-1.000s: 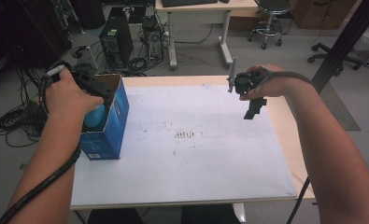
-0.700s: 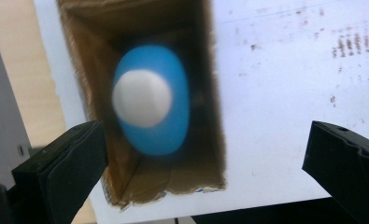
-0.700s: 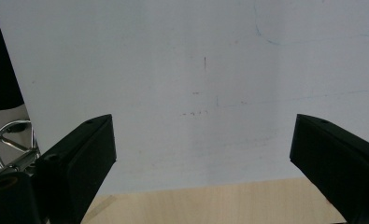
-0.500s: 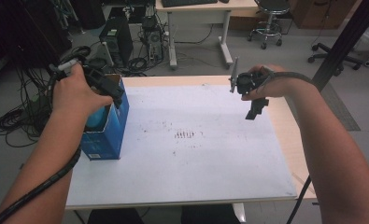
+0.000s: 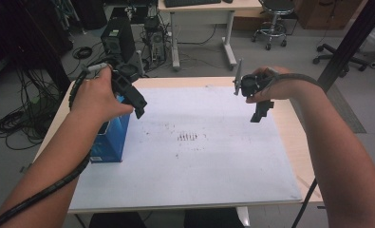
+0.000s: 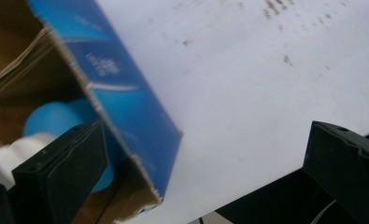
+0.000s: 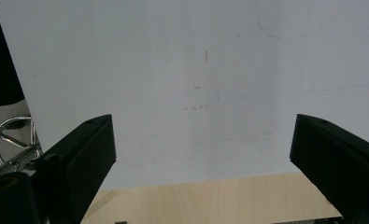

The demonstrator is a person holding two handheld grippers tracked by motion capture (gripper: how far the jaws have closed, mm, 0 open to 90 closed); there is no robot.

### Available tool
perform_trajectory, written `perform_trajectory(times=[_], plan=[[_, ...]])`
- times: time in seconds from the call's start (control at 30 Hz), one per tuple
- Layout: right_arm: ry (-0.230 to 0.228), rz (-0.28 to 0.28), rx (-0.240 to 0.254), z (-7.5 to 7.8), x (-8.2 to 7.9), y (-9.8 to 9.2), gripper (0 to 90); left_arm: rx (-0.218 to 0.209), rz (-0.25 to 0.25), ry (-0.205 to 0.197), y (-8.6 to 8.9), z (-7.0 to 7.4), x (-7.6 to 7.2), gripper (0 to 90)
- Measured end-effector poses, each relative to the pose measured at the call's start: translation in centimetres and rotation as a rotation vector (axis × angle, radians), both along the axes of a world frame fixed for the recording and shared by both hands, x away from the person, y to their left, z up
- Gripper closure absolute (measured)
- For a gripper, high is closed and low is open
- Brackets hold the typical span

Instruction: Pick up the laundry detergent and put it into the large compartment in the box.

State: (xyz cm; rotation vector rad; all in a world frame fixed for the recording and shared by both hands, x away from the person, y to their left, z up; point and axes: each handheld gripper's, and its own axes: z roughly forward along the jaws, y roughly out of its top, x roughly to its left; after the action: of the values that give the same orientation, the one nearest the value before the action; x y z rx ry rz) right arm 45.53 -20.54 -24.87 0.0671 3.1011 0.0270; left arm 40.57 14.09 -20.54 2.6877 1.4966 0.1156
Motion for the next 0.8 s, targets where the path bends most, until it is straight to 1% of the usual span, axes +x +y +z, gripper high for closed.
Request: perform_trajectory(times=[0.07, 0.2, 0.27, 0.37, 0.4, 0.57, 0.7, 0.8], plan=[[-0.001, 0.004, -0.003, 0.0, 0.0, 0.1, 7.0, 0.000, -0.039, 0.004, -0.6, -0.2, -0.1, 0.2], [-0.002, 0.011, -0.006, 0.0, -0.1, 0.2, 6.9, 0.014, -0.122, 0.018, -2.0, -0.5, -0.6, 0.2], [-0.001, 0.012, -0.007, 0.0, -0.1, 0.3, 6.9, 0.025, -0.171, 0.021, -2.7, -0.6, -0.8, 0.2], [0.000, 0.018, -0.008, -0.2, -0.2, 0.4, 6.9, 0.017, -0.234, 0.031, -3.7, -0.9, -1.3, 0.2], [0.001, 0.020, -0.009, -0.2, -0.2, 0.5, 6.9, 0.007, -0.256, 0.041, -4.1, -1.0, -1.5, 0.2], [0.001, 0.027, -0.011, -0.2, -0.3, 0.7, 7.0, -0.005, -0.332, 0.056, -5.6, -1.3, -2.2, 0.2], [-0.002, 0.030, -0.014, -0.1, -0.5, 0.8, 6.9, -0.007, -0.426, 0.057, -6.8, -1.3, -3.0, 0.2], [-0.001, 0.032, -0.015, 0.0, -0.6, 0.9, 7.0, -0.029, -0.479, 0.070, -7.6, -1.3, -3.4, 0.2]])
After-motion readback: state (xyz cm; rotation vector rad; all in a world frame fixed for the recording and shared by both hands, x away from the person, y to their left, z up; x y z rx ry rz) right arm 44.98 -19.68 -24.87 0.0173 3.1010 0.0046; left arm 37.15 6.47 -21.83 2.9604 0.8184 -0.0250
